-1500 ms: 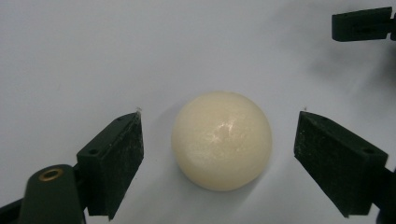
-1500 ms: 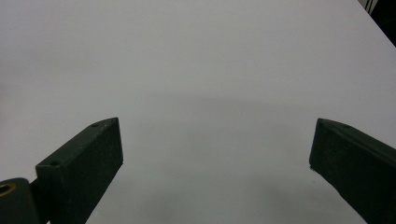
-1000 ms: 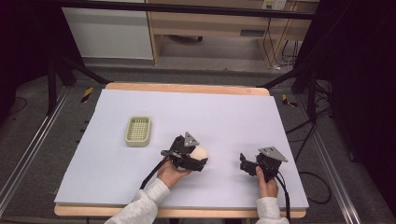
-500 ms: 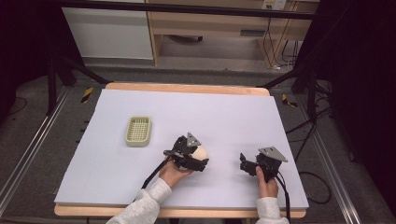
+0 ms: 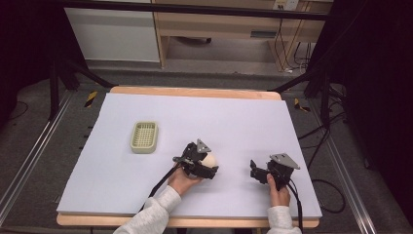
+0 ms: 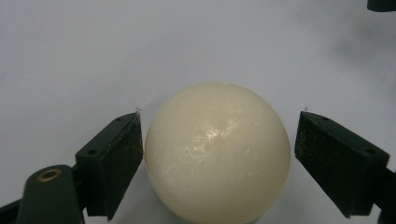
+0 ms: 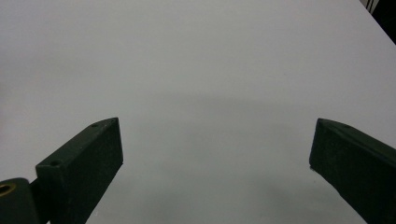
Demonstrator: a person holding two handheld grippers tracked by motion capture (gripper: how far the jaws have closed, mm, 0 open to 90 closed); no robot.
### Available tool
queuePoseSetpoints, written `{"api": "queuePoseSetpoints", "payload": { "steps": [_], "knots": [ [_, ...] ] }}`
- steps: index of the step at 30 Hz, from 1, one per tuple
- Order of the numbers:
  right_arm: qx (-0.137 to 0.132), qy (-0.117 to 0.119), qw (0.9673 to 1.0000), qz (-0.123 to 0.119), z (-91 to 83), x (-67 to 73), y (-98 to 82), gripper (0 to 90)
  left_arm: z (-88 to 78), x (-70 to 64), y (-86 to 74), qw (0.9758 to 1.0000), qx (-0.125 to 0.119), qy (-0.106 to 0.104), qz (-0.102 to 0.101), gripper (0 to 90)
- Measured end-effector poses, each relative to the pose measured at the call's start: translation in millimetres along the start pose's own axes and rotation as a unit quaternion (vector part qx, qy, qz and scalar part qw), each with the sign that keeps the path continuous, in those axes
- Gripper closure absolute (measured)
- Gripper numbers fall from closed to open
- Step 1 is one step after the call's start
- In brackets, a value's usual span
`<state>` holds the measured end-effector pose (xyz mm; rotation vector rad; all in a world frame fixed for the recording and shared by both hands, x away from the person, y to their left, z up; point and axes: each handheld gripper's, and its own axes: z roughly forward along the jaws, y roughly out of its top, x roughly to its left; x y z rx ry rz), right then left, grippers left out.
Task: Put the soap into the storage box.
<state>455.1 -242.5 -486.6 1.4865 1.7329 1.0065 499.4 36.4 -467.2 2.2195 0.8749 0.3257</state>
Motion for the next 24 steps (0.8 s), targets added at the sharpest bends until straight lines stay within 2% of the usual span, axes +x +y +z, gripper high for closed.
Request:
{"api": "queuePoseSetpoints", "payload": {
  "steps": [13,24],
  "knots": [
    [0.000,0.000,1.0000,0.000,0.0,0.0,0.0,3.1,3.3,0.9,-1.1,1.0000,0.003,0.001,-0.001,21.5],
    [0.000,0.000,1.0000,0.000,0.0,0.0,0.0,3.1,6.8,2.2,-2.0,0.9999,0.010,-0.005,-0.007,21.6]
  ]
}}
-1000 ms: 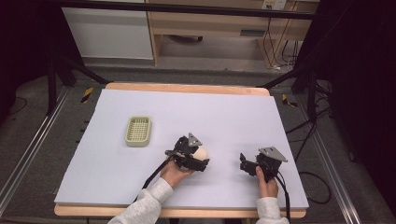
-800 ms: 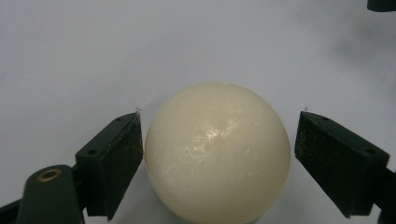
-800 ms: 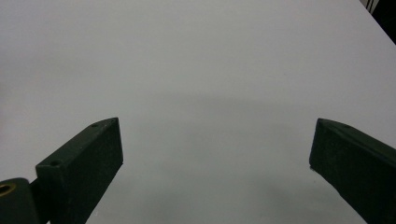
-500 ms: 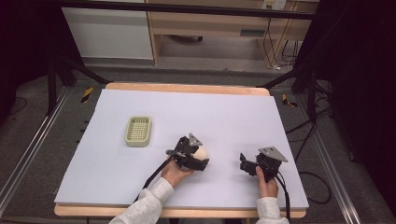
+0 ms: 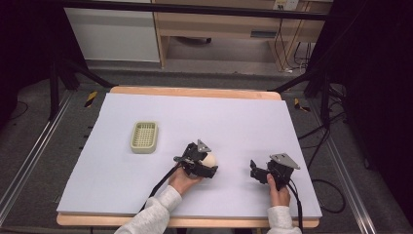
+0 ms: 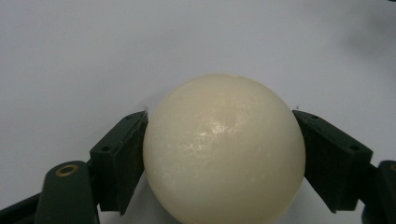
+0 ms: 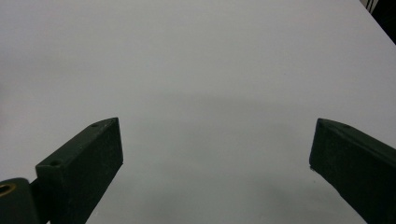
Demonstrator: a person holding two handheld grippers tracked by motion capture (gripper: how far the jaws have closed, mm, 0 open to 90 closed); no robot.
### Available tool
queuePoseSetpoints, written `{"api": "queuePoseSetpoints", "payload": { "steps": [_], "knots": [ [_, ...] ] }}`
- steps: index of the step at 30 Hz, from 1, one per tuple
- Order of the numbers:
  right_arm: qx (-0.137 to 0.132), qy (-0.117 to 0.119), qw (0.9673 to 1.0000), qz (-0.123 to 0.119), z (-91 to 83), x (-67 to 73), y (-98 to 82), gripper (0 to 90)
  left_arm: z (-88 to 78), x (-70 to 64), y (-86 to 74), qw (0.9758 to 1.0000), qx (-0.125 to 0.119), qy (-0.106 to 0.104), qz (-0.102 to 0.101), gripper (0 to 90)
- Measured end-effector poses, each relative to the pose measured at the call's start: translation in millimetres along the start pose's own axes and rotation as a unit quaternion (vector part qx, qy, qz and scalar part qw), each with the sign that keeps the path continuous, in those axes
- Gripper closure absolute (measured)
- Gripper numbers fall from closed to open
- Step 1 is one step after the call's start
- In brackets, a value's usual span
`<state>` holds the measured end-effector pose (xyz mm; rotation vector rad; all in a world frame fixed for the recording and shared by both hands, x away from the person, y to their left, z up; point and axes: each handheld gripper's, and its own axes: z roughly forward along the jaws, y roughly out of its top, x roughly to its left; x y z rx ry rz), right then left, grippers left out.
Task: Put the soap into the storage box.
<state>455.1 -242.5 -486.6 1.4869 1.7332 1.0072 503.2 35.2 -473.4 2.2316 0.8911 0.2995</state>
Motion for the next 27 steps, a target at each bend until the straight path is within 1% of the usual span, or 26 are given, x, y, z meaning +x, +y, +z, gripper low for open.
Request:
{"api": "queuePoseSetpoints", "payload": {
  "steps": [23,27],
  "knots": [
    [0.000,0.001,1.0000,0.000,0.0,0.0,0.0,3.1,-2.3,-0.6,0.2,1.0000,0.003,0.003,0.000,22.4],
    [0.000,0.000,1.0000,0.000,0.0,0.0,0.0,3.2,-5.3,-0.8,0.7,1.0000,-0.001,0.000,0.000,22.4]
  ]
}}
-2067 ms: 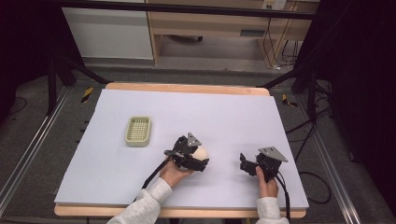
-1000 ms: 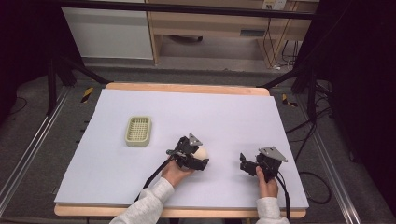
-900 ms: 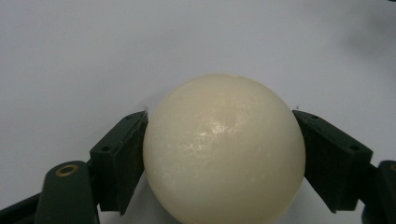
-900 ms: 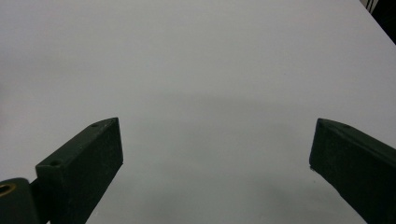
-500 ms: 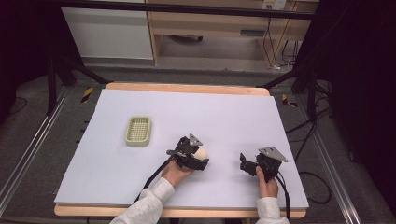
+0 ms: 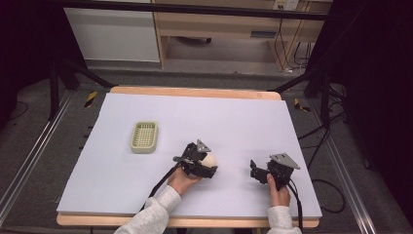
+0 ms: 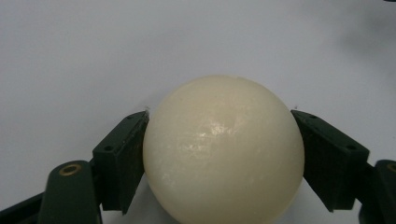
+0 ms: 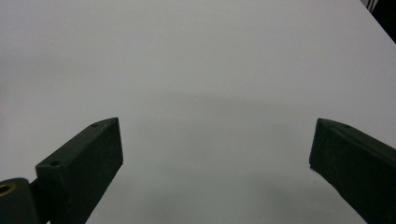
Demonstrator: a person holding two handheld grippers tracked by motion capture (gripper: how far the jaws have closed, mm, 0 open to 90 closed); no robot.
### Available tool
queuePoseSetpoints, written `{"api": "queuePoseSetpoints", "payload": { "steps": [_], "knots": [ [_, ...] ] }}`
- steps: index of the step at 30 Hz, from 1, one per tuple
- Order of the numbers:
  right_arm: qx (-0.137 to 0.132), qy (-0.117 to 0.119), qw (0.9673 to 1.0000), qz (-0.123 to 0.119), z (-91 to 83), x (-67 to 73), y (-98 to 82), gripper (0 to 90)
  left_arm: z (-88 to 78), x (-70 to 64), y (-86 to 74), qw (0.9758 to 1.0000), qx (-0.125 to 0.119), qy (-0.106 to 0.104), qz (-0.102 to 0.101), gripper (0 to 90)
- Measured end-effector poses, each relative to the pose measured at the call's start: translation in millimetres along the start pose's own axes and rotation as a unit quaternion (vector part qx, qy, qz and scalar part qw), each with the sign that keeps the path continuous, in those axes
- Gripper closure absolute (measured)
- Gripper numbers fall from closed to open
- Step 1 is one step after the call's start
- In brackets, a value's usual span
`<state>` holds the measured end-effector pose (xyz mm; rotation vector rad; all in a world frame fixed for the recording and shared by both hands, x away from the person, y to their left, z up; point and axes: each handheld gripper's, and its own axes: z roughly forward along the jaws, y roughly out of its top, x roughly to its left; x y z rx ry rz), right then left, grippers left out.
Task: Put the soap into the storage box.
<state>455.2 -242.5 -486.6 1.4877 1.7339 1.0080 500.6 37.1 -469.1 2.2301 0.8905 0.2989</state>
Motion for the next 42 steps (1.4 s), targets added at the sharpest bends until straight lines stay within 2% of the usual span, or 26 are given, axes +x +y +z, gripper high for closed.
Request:
{"api": "queuePoseSetpoints", "payload": {
  "steps": [9,15,31,42],
  "knots": [
    [0.000,0.000,1.0000,0.000,0.0,0.0,0.0,3.1,-12.4,0.6,1.5,0.9999,-0.008,-0.006,0.003,22.4],
    [0.000,0.000,1.0000,0.000,0.0,0.0,0.0,3.1,-23.7,4.2,0.6,0.9999,-0.012,-0.002,0.003,22.4],
    [0.001,0.001,1.0000,0.001,0.0,0.1,0.0,3.1,-53.5,21.8,-7.3,0.9998,-0.012,0.014,0.004,22.4],
    [0.001,0.001,1.0000,0.001,0.1,0.0,0.1,3.1,-65.9,35.1,-16.9,0.9997,-0.013,0.022,-0.003,22.4]
  ]
}}
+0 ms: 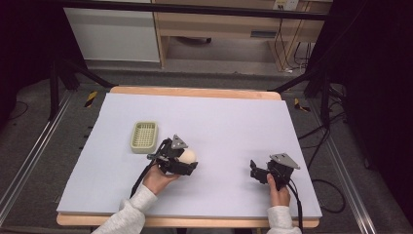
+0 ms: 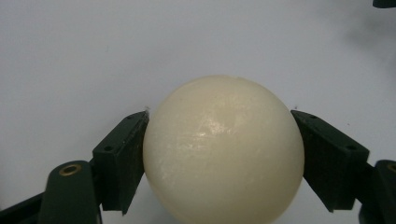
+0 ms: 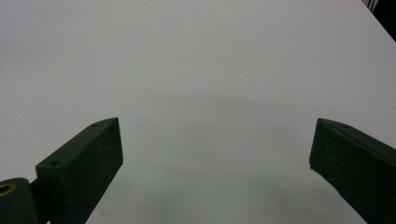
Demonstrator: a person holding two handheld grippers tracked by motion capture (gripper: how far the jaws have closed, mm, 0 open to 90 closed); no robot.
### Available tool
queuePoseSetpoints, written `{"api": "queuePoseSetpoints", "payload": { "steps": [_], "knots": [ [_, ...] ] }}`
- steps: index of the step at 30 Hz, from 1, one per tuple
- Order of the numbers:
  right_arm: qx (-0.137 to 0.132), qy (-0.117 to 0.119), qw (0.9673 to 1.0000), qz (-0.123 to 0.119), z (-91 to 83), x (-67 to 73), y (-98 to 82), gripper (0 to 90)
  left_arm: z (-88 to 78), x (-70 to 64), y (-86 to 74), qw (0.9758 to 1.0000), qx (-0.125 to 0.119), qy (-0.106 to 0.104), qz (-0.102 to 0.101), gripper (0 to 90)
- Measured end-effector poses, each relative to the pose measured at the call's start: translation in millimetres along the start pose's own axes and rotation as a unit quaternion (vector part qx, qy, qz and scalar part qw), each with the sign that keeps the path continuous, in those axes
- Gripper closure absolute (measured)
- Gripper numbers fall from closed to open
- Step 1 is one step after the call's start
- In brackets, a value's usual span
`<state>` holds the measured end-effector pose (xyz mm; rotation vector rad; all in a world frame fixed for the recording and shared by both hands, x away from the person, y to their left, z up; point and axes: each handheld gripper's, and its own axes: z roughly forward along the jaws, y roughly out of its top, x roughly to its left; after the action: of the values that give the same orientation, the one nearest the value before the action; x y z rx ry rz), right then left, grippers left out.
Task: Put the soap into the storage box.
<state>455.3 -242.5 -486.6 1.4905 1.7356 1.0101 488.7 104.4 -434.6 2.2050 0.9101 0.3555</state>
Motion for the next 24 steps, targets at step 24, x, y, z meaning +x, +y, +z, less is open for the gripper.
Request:
{"api": "queuePoseSetpoints", "payload": {
  "steps": [24],
  "knots": [
    [0.000,-0.001,1.0000,0.001,-0.1,0.0,0.0,3.1,-30.1,43.1,-11.5,0.9986,-0.015,0.025,-0.045,22.4]
  ]
}}
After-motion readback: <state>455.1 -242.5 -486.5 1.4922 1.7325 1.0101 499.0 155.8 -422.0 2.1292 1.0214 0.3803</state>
